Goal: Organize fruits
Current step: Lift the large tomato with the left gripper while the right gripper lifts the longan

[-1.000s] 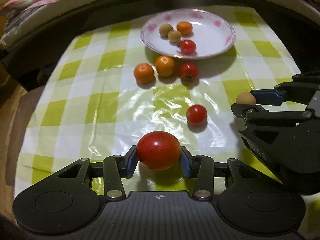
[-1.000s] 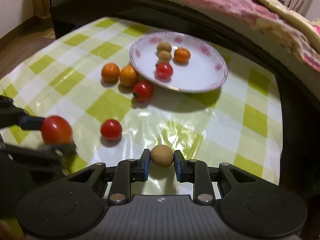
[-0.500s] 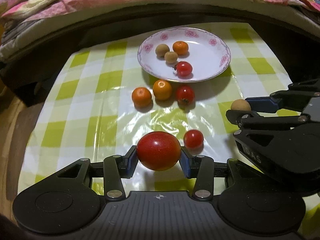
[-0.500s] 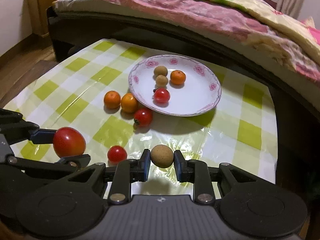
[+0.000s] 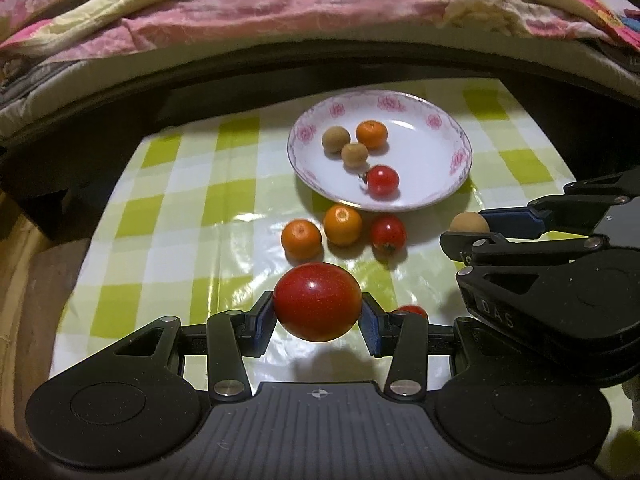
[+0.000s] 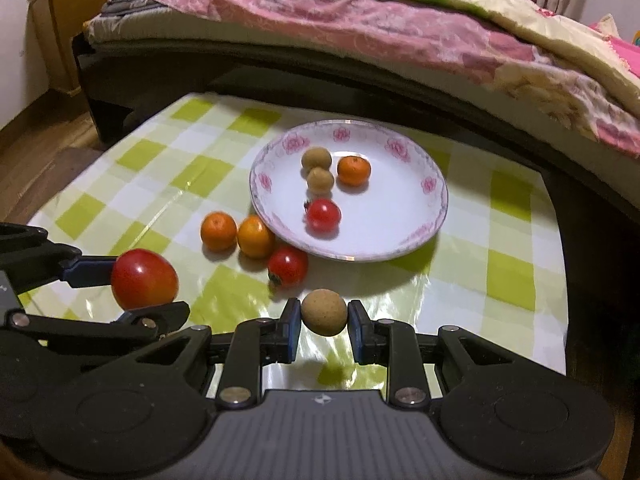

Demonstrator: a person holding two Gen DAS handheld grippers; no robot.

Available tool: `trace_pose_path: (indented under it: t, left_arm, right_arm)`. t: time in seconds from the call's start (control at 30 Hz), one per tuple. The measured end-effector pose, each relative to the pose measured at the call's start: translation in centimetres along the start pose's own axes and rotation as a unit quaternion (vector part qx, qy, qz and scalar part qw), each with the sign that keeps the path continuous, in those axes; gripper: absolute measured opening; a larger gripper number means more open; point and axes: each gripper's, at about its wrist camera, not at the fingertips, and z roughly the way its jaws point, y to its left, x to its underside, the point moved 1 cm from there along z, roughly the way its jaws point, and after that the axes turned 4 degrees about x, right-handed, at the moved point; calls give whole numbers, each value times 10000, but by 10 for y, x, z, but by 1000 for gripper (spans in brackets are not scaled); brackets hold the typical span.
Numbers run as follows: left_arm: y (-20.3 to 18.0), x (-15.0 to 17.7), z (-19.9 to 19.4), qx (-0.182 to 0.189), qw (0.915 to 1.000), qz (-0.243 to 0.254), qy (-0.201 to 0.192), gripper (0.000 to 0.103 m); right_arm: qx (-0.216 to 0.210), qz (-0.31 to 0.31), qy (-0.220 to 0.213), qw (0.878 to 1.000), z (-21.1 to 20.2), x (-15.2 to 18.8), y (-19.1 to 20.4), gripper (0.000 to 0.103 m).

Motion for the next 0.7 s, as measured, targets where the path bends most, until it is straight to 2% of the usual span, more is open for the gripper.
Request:
trace_pose_path:
  t: [0.47, 0.7]
  left_arm:
    - [-3, -29, 10, 126, 9991, 222, -341, 50]
    - [0, -45, 24, 222, 9987, 179, -431, 50]
  right_arm:
    - [23, 305, -149, 9994, 3, -23, -17, 30]
    - [-57, 514, -49, 9986, 19, -36, -31, 30]
